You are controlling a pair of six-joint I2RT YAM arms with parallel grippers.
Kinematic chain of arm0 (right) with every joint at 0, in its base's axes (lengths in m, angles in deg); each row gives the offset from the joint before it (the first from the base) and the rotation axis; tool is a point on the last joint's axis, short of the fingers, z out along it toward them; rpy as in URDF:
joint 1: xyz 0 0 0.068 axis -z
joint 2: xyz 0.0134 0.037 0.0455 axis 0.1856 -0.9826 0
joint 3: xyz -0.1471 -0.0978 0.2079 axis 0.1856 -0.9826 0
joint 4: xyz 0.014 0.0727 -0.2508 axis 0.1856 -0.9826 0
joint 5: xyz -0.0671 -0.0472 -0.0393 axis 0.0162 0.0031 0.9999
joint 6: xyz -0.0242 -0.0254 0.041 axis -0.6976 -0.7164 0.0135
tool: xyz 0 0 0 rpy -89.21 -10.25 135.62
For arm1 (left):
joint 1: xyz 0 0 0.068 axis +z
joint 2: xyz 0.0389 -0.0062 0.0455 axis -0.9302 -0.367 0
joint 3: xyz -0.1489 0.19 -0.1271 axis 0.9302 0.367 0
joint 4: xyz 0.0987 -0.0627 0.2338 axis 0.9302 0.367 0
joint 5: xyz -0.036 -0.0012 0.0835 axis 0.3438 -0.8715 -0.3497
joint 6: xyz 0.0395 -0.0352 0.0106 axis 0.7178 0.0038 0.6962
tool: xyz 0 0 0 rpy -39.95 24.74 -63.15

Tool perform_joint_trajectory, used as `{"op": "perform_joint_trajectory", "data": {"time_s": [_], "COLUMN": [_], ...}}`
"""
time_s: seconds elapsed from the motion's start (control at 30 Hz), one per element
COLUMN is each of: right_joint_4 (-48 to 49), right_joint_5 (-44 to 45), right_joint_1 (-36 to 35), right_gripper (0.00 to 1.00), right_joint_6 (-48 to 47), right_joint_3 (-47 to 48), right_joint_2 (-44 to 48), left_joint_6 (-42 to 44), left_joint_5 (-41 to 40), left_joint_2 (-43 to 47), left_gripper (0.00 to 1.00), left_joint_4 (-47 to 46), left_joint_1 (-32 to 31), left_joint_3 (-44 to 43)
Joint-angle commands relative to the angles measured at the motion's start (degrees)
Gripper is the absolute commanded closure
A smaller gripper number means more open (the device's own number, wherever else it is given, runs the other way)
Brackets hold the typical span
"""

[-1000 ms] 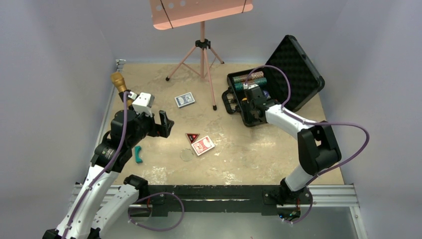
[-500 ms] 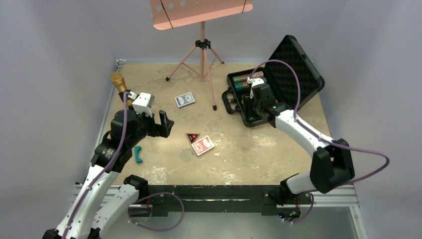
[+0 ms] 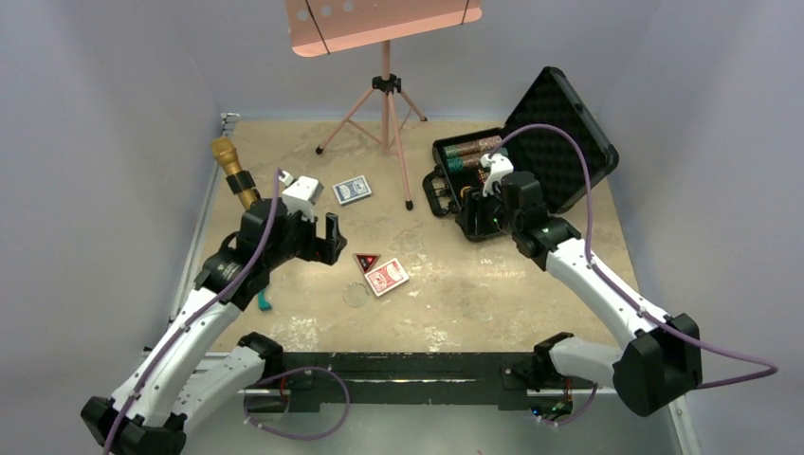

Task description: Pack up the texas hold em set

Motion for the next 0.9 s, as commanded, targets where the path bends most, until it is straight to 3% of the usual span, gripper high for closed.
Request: {"op": "perform_joint_trajectory", "data": {"time_s": [0.0,0.27,0.57,0.87], "right_joint_4": [6.64,12.84,23.05,23.63], "right_joint_5": [-7.23,-9.07,-10.18,-9.37], "right_joint_1": [-0.39,-1.71,-6.27,-6.51], "right_gripper": [0.41,0.41,0.41,0.41], "right_joint_6": [4.99,9.47,14.96,14.15], "right_joint_3": [-4.84,-11.68,-15.41,-16.99], "right_joint_2": [3.84,3.93,-0.56,1.02], "left_joint_6": [1.97,1.16,-1.39,3.32], "left_joint_5": [-1.53,-2.38,5.64,7.41], "left_joint_2": [-5.75,-22.65,-32.19,-39.78], "left_gripper": [0.09,0.09,0.1,0.11], "left_joint_4": [-1.98,-1.34,-3.66,-8.54], "left_joint_1": [-3.19,-6.27,-10.49,-14.73], "left_joint_3": [-0.77,-5.42,-2.88,-2.75]}}
